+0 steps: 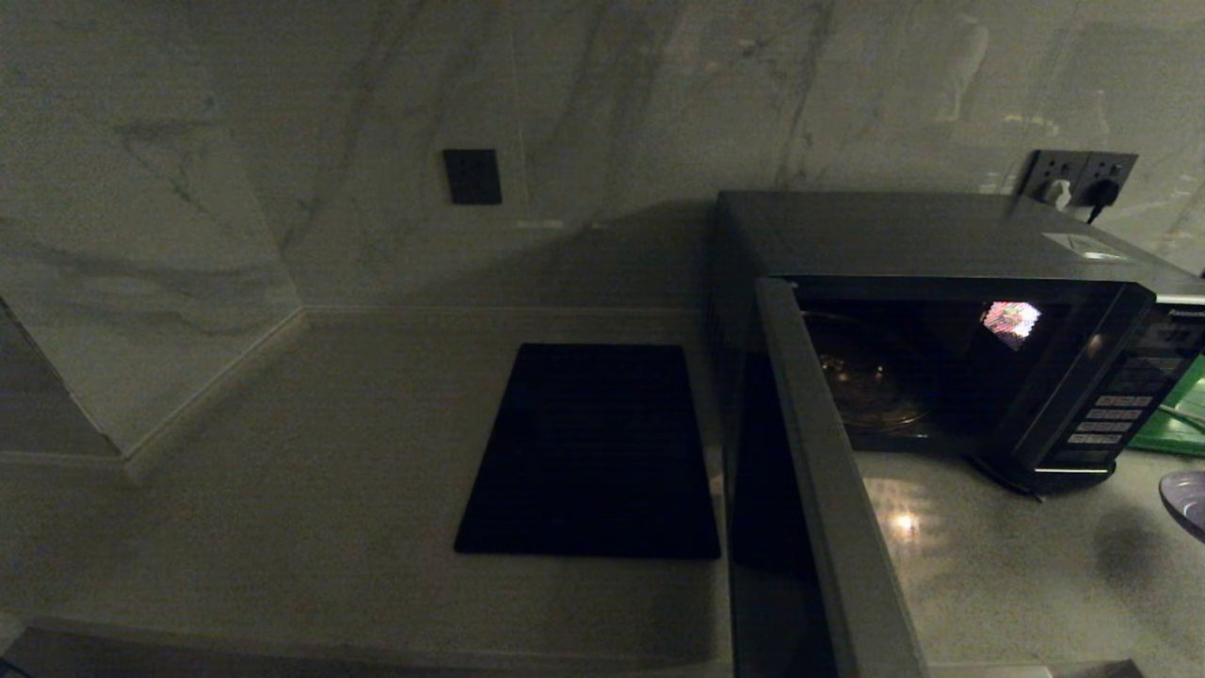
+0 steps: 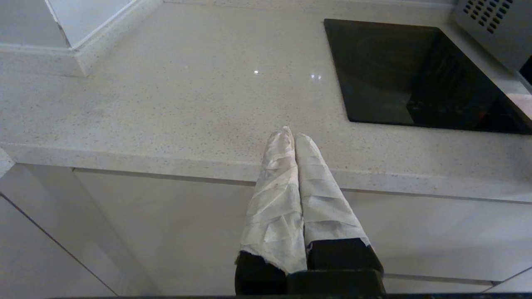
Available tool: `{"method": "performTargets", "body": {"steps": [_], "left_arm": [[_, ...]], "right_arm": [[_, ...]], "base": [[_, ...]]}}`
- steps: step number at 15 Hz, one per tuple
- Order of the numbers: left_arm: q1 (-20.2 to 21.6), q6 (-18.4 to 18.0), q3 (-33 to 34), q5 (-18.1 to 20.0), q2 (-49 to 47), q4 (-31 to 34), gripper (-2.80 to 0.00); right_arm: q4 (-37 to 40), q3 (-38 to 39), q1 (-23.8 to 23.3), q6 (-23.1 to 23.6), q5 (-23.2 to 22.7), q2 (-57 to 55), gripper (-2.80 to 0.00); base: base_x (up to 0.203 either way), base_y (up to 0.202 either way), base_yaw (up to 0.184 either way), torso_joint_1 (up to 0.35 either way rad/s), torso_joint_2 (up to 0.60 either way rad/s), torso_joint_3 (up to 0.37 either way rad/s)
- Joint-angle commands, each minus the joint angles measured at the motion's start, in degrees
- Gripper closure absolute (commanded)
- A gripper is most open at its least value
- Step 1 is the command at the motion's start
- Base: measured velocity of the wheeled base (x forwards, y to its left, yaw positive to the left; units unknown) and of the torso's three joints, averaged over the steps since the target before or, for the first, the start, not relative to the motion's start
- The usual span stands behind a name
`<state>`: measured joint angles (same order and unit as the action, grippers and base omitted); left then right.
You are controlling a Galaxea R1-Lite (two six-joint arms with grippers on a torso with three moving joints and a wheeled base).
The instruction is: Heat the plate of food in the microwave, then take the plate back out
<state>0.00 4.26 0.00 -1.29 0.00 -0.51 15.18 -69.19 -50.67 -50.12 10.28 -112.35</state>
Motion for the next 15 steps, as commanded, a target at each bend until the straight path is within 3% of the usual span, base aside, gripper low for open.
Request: {"method": "performTargets", "body": {"steps": [1, 15], "left_arm": [[0.0, 0.05, 0.0, -0.03, -0.07, -0.02, 0.0], [0.0, 0.05, 0.0, -0.03, -0.09, -0.02, 0.0]], "right_arm": [[0.11, -1.35, -1.78, 0.19, -0.92, -5.78, 0.0], [0.02, -5.42, -3.65, 2.04, -1.84, -11.93, 0.0]], "base": [[0.0, 0.0, 0.0, 0.0, 0.0, 0.0], [0.0, 0.0, 0.0, 0.0, 0.0, 0.0]]}}
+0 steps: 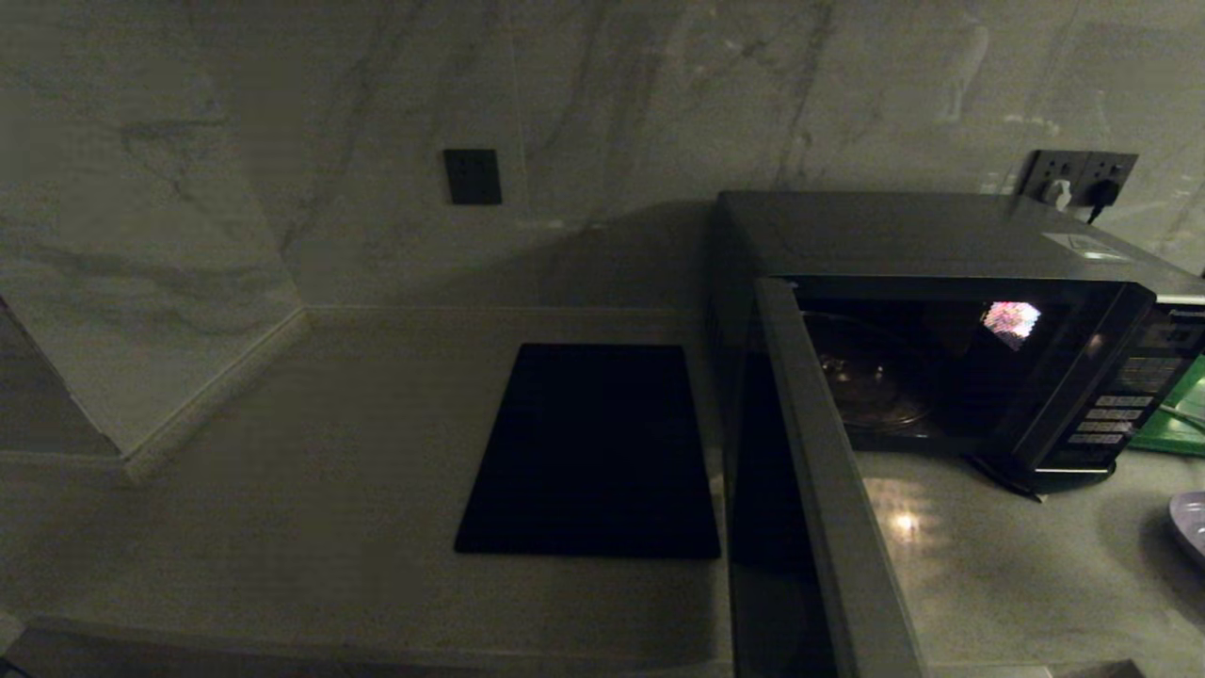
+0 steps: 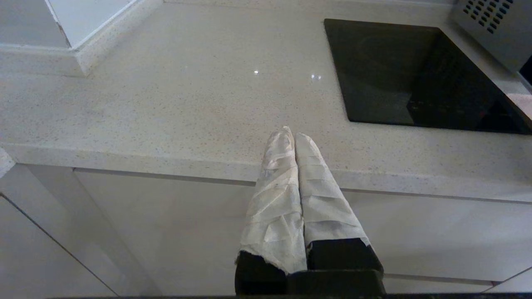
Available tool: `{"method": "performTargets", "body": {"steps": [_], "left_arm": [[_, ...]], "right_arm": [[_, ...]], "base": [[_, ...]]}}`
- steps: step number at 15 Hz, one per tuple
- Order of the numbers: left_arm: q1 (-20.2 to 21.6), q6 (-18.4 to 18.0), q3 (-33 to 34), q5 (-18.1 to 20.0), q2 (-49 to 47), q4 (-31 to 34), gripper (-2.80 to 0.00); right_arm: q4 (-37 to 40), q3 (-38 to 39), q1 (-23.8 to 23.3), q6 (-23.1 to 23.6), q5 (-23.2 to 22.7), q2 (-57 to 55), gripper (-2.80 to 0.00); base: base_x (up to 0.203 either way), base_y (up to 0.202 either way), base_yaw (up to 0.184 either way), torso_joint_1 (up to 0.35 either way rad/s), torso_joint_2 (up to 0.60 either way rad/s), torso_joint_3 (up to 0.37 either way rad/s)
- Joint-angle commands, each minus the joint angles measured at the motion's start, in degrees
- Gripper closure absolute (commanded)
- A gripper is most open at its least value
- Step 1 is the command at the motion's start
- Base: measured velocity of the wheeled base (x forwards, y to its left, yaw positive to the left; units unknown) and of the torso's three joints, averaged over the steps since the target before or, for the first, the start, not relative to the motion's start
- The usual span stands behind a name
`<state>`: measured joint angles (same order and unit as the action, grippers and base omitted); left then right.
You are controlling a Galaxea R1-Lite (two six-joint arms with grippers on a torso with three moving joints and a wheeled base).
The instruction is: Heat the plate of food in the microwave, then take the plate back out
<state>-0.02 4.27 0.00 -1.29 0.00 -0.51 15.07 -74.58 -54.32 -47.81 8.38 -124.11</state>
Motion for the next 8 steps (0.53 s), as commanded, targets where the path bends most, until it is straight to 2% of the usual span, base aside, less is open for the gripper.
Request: {"method": "performTargets", "body": {"steps": [1, 6, 7, 8], "left_arm": [[0.02, 0.04, 0.0, -0.03, -0.09, -0.01, 0.0], [0.02, 0.04, 0.0, -0.03, -0.09, -0.01, 0.0], [0.02, 0.04, 0.0, -0.03, -0.06, -0.01, 0.0], [0.02, 0.04, 0.0, -0.03, -0.09, -0.01, 0.0]], "right_arm": [[0.22, 0.05, 0.0, -0.17, 0.06, -0.08, 0.0], [0.2, 0.05, 0.0, 0.09, 0.09, 0.1, 0.0], [0.21, 0.05, 0.0, 0.17, 0.07, 0.19, -2.8], [0.21, 0.05, 0.0, 0.11, 0.07, 0.34, -2.8]], "base": [[0.0, 0.0, 0.0, 0.0, 0.0, 0.0], [0.0, 0.0, 0.0, 0.0, 0.0, 0.0], [0.0, 0.0, 0.0, 0.0, 0.0, 0.0], [0.0, 0.0, 0.0, 0.0, 0.0, 0.0]]}}
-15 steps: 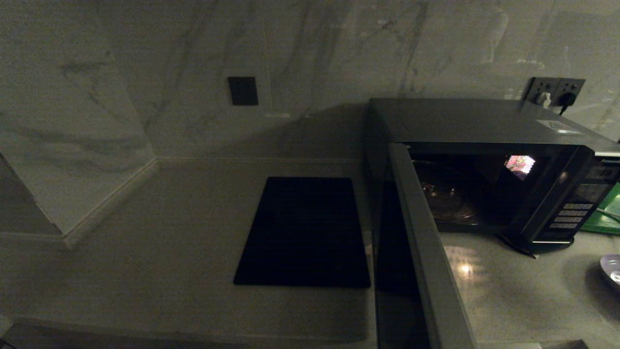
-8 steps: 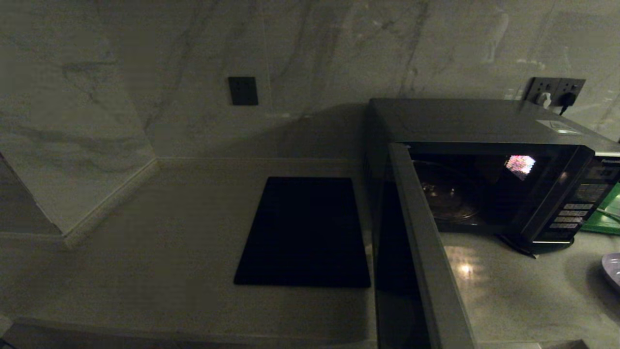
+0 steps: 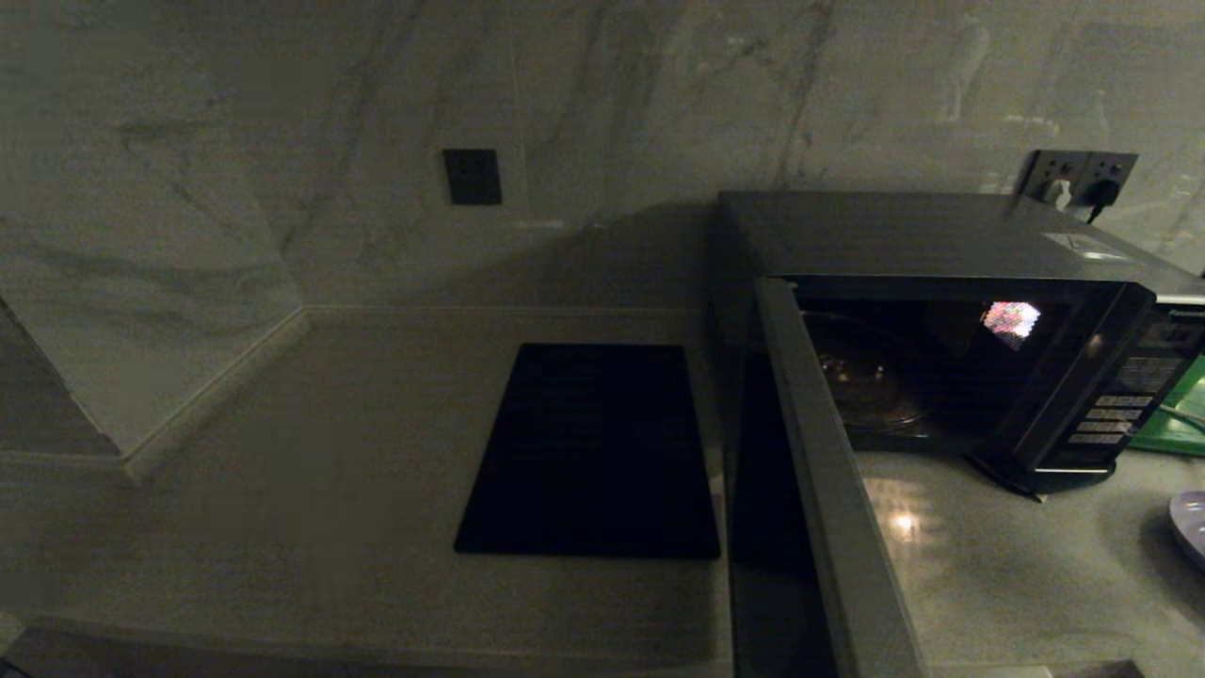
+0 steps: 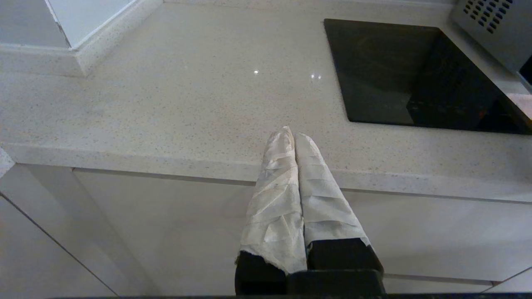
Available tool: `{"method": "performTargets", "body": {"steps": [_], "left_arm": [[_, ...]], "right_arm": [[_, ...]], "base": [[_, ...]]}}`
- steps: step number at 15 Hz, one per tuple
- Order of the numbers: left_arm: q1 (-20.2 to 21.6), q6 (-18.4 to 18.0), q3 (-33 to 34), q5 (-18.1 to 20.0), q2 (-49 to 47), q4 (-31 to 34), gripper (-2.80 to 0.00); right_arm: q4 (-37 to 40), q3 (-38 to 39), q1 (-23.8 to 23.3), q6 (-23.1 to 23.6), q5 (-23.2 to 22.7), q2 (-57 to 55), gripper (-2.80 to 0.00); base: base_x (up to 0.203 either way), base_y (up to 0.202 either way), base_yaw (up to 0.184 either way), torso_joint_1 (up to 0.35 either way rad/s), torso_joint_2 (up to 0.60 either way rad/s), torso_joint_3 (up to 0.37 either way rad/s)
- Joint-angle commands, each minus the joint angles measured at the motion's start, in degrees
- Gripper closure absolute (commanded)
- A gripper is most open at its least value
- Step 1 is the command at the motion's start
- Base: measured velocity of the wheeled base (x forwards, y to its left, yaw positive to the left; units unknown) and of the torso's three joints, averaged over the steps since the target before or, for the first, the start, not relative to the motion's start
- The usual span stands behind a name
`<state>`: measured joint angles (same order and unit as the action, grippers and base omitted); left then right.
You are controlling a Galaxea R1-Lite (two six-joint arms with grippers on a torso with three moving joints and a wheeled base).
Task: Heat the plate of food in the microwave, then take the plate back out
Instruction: Close the microwave oven
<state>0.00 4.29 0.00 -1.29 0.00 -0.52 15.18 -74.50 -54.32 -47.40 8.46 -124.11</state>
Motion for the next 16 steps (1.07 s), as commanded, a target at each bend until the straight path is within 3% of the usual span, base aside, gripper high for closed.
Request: {"method": "performTargets", "body": {"steps": [1, 9, 13, 16], "left_arm": [[0.0, 0.02, 0.0, -0.03, -0.08, -0.01, 0.0], [0.0, 0.02, 0.0, -0.03, -0.09, -0.01, 0.0], [0.0, 0.02, 0.0, -0.03, -0.06, -0.01, 0.0], [0.0, 0.02, 0.0, -0.03, -0.02, -0.01, 0.0]], "right_arm": [[0.11, -0.03, 0.0, -0.32, -0.02, 0.46, -2.8], [0.13, 0.48, -0.35, -0.41, -0.25, 4.98, -2.8], [0.37, 1.49, -0.29, 0.0, -2.7, 13.68, -2.8], [0.62, 3.0, -0.12, 3.2, -3.83, 21.24, -2.8]], "base": [[0.0, 0.0, 0.0, 0.0, 0.0, 0.0], [0.0, 0.0, 0.0, 0.0, 0.0, 0.0], [0.0, 0.0, 0.0, 0.0, 0.0, 0.0], [0.0, 0.0, 0.0, 0.0, 0.0, 0.0]]}}
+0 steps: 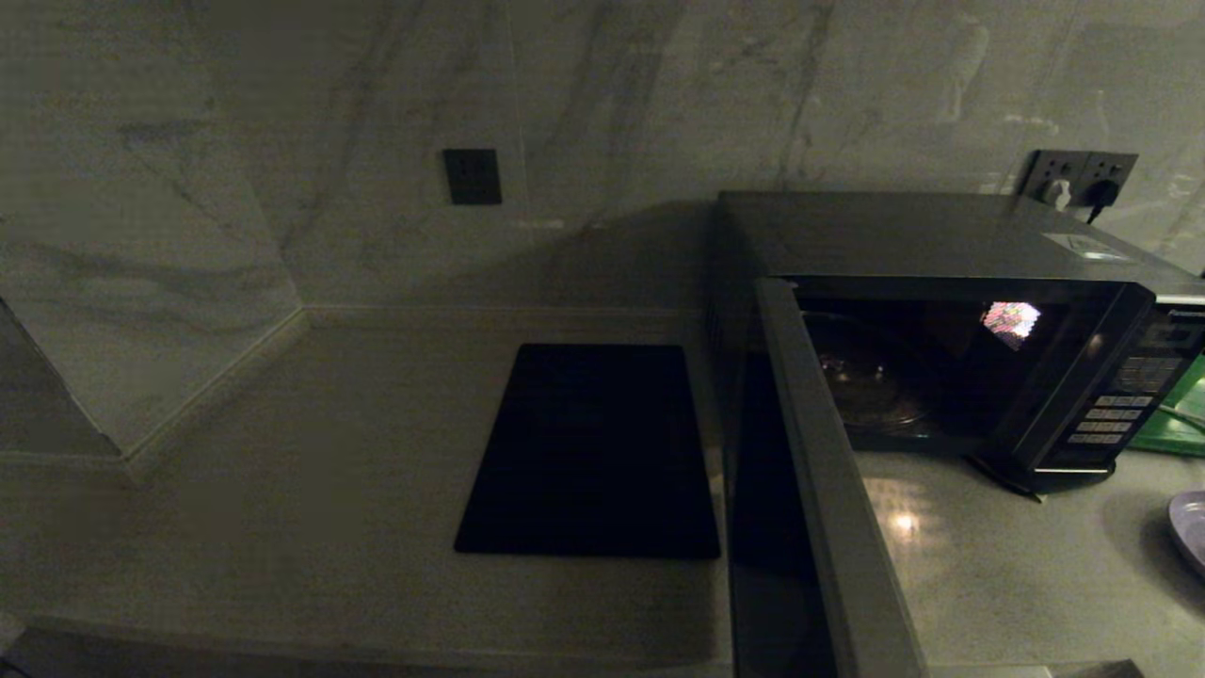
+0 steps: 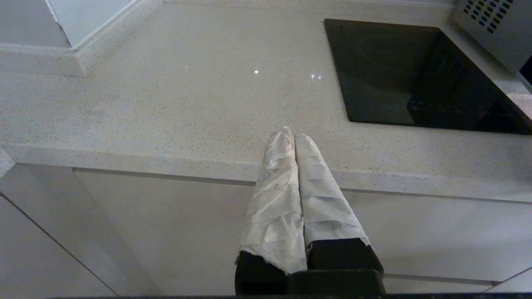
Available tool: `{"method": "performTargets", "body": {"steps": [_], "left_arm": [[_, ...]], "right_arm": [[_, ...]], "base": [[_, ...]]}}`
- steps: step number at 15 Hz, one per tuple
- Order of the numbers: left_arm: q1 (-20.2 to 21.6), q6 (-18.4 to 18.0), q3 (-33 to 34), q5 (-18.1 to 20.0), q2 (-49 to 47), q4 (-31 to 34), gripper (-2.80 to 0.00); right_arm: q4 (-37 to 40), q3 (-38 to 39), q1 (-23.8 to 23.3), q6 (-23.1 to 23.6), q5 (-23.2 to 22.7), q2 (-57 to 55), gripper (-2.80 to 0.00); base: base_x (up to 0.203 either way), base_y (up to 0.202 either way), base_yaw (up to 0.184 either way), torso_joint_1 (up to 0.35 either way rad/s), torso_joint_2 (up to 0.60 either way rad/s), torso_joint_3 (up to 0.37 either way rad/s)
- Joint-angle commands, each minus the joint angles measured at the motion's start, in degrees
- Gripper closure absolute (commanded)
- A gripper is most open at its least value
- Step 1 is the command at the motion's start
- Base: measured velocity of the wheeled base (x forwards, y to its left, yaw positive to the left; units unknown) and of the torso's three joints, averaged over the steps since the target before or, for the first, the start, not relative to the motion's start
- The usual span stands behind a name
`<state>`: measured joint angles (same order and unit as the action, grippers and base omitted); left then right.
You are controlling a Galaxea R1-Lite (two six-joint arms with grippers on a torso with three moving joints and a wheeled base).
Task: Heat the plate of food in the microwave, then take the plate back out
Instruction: Close the microwave oven
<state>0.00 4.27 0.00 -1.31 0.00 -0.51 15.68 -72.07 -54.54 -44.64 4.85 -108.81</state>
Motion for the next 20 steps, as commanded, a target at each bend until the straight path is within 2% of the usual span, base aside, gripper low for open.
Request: {"method": "performTargets", "body": {"steps": [1, 2, 3, 8, 12, 16, 20], "left_arm": [[0.0, 0.04, 0.0, 0.0, 0.0, -0.02, 0.0], [0.0, 0.04, 0.0, 0.0, -0.07, -0.02, 0.0], [0.0, 0.04, 0.0, 0.0, 0.0, -0.02, 0.0], [0.0, 0.04, 0.0, 0.0, -0.09, -0.02, 0.0], [0.0, 0.04, 0.0, 0.0, -0.09, -0.02, 0.0], [0.0, 0.04, 0.0, 0.0, 0.0, -0.02, 0.0], [0.0, 0.04, 0.0, 0.0, -0.09, -0.02, 0.0]], "right_arm": [[0.48, 0.75, 0.38, 1.28, -0.4, 8.18, -2.8], [1.14, 0.83, 0.78, 2.27, -0.43, 10.25, -2.8], [2.1, 0.9, 1.14, 3.17, -0.37, 11.95, 0.0], [3.44, 1.92, 3.7, 5.2, -0.19, 18.11, 0.0], [3.35, 0.34, 9.5, 8.05, 0.23, 20.83, 0.0], [3.21, -0.46, 22.23, 8.32, 7.5, 23.39, 0.0], [3.29, -1.29, 39.45, 8.23, 16.61, 26.91, 0.0]], "base": [[0.0, 0.0, 0.0, 0.0, 0.0, 0.0], [0.0, 0.0, 0.0, 0.0, 0.0, 0.0], [0.0, 0.0, 0.0, 0.0, 0.0, 0.0], [0.0, 0.0, 0.0, 0.0, 0.0, 0.0], [0.0, 0.0, 0.0, 0.0, 0.0, 0.0], [0.0, 0.0, 0.0, 0.0, 0.0, 0.0], [0.0, 0.0, 0.0, 0.0, 0.0, 0.0]]}}
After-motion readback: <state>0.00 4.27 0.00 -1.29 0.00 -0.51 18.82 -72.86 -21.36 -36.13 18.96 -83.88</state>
